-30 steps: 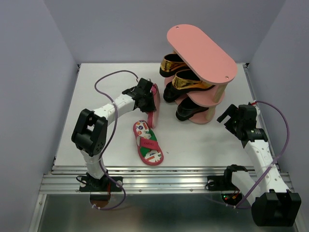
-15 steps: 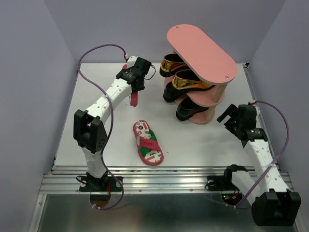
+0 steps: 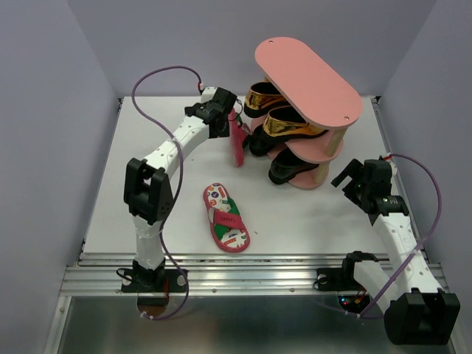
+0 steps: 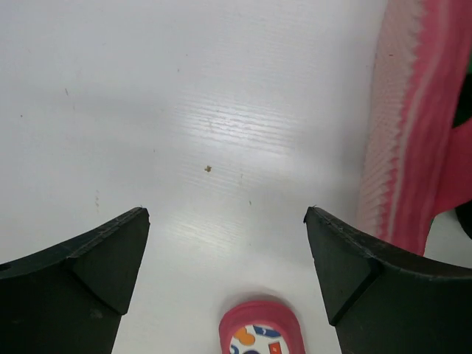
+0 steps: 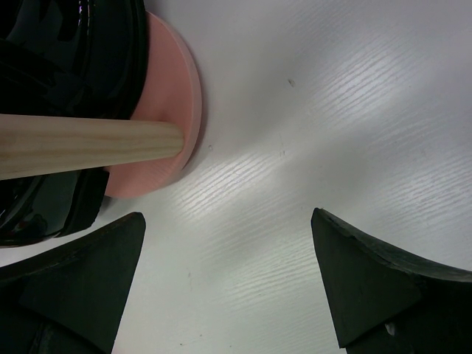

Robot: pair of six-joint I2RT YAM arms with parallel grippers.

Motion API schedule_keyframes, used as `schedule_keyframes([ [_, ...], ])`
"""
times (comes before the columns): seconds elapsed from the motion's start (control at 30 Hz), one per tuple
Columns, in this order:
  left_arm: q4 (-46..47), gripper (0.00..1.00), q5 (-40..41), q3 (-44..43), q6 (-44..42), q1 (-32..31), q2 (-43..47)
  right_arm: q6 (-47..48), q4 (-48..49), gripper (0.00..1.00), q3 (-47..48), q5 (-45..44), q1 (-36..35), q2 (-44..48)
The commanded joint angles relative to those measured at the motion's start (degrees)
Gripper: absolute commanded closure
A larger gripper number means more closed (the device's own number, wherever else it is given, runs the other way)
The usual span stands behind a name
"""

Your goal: Place and organize the shoes onto the shoe shelf

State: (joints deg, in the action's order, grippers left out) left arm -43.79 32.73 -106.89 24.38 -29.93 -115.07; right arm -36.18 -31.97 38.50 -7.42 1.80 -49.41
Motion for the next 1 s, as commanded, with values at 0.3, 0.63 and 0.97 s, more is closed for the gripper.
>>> schedule_keyframes([
  [0.3, 7.8, 0.19, -15.7, 32.0, 5.3, -2.4, 31.7, 0.7, 3.0, 0.0, 0.2, 0.7, 0.1, -1.1],
  [0.63, 10.4, 0.13, -26.3, 44.1, 7.1, -8.0, 32.4, 0.9, 4.2, 0.0, 0.4, 1.3, 0.1, -2.6],
  [0.97, 13.2, 0.18, -21.1, 40.2, 10.0, -8.1, 30.8, 0.7, 4.4, 0.0, -0.1, 1.4, 0.1, -2.8],
])
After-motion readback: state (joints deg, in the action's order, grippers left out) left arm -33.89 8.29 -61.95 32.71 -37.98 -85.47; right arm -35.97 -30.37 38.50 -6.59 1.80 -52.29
